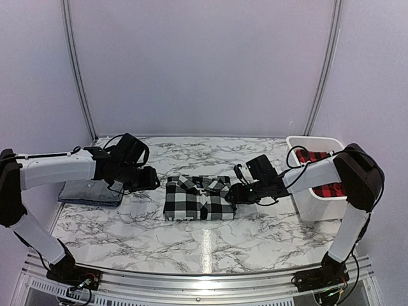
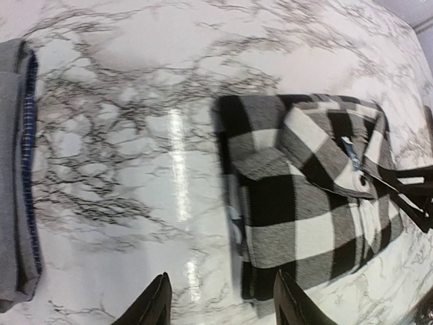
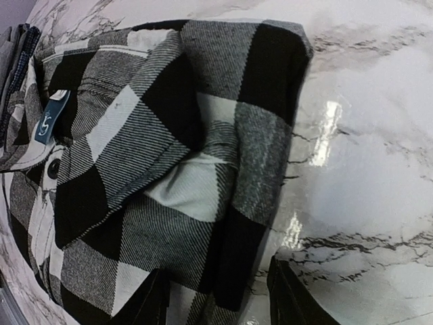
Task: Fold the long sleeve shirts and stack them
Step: Move the square-folded shirt to the center of the board.
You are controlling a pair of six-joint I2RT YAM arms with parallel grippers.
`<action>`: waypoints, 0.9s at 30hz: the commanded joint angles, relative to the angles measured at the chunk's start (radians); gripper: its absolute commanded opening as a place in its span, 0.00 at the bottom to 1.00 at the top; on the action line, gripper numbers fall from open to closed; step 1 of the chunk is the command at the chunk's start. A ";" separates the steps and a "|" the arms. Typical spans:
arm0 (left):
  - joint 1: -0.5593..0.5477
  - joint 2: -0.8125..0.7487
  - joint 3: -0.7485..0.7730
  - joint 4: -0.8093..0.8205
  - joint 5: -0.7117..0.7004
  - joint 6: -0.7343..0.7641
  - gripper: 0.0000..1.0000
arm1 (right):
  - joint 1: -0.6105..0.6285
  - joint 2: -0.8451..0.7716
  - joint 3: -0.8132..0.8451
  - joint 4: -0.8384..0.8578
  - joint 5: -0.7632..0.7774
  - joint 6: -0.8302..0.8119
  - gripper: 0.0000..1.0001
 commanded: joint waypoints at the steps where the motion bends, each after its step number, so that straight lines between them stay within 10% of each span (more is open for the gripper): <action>1: 0.051 -0.018 -0.016 -0.110 -0.115 0.022 0.54 | 0.030 0.050 0.061 -0.049 0.006 -0.011 0.37; 15: 0.087 0.108 0.039 -0.196 -0.323 0.096 0.55 | -0.044 -0.067 -0.030 -0.108 0.118 -0.036 0.00; 27: 0.089 0.347 0.239 -0.364 -0.635 0.112 0.62 | -0.075 -0.199 -0.123 -0.133 0.168 -0.037 0.08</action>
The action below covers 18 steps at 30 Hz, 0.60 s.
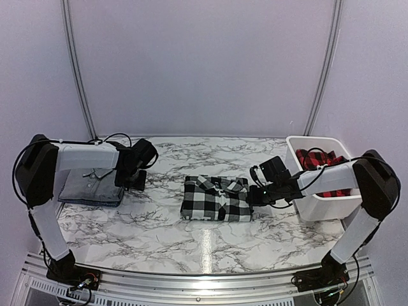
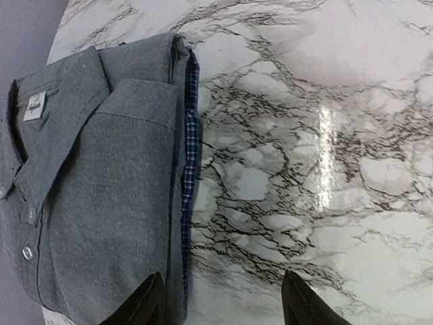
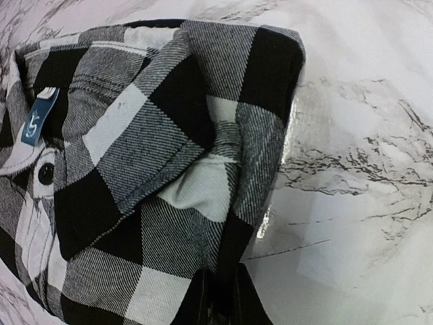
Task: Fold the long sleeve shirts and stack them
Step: Move the square-folded shirt to the center of the board.
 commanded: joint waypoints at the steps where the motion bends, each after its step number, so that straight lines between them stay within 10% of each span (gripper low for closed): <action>1: 0.007 0.092 0.073 -0.128 -0.196 0.012 0.62 | -0.013 -0.062 -0.019 -0.031 0.042 -0.011 0.12; 7: 0.007 0.195 0.145 -0.173 -0.296 0.009 0.64 | -0.015 -0.114 -0.030 -0.035 0.039 -0.017 0.35; 18: -0.003 0.293 0.195 -0.238 -0.464 -0.016 0.61 | -0.015 -0.160 -0.041 -0.032 0.021 -0.019 0.39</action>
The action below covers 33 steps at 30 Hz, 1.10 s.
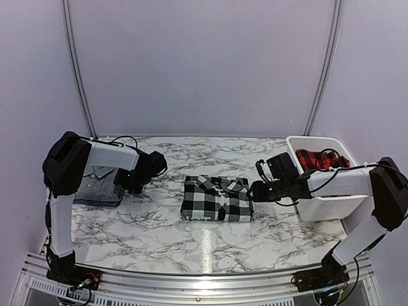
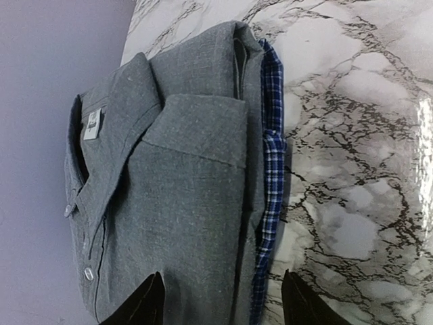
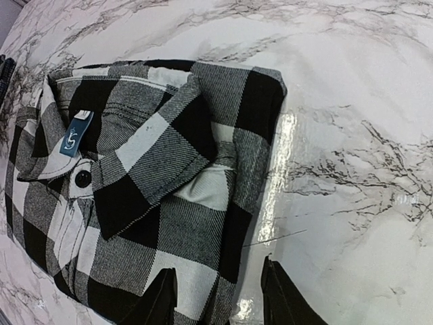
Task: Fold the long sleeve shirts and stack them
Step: Move the square-folded shirt to the center of the board.
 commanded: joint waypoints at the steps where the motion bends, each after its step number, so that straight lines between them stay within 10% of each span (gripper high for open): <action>1: -0.001 0.017 0.020 -0.067 -0.104 -0.014 0.61 | -0.009 -0.020 -0.006 0.000 -0.007 -0.006 0.39; 18: 0.002 0.139 0.015 -0.059 -0.071 -0.028 0.55 | -0.009 -0.003 -0.001 0.028 -0.042 -0.007 0.39; 27: 0.007 0.090 -0.005 0.013 0.031 0.009 0.05 | -0.009 -0.006 -0.010 0.037 -0.050 -0.007 0.39; 33: 0.007 0.036 -0.005 0.020 0.095 0.027 0.00 | -0.009 -0.007 -0.015 0.045 -0.053 -0.008 0.39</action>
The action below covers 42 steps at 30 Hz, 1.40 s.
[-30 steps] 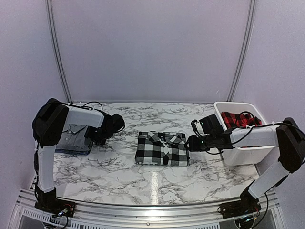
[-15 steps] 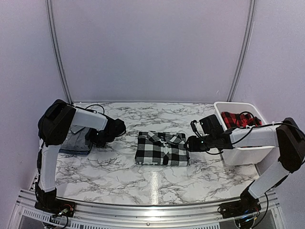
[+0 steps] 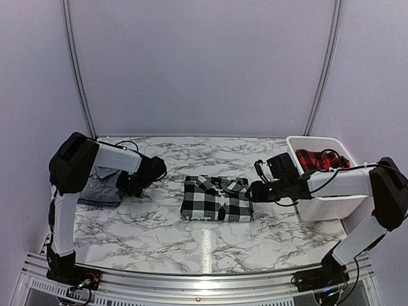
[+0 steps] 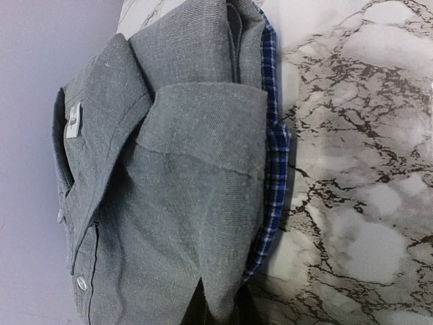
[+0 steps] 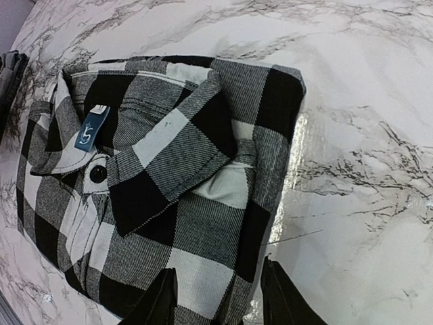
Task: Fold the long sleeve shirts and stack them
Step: Move the square-folded shirt to the center of the board.
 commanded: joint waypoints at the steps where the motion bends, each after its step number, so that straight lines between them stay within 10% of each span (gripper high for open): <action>1: 0.001 -0.057 -0.017 0.035 0.134 0.015 0.00 | -0.007 -0.009 -0.010 0.026 -0.008 -0.008 0.39; 18: -0.161 -0.103 0.118 0.042 0.482 -0.119 0.00 | -0.008 -0.020 -0.022 0.035 -0.008 -0.011 0.38; 39: -0.200 -0.033 0.246 0.056 0.569 -0.123 0.00 | -0.008 -0.030 -0.019 0.011 -0.004 -0.016 0.39; 42: -0.200 -0.047 0.244 0.057 0.573 -0.112 0.12 | -0.008 -0.032 -0.013 0.003 -0.002 -0.019 0.40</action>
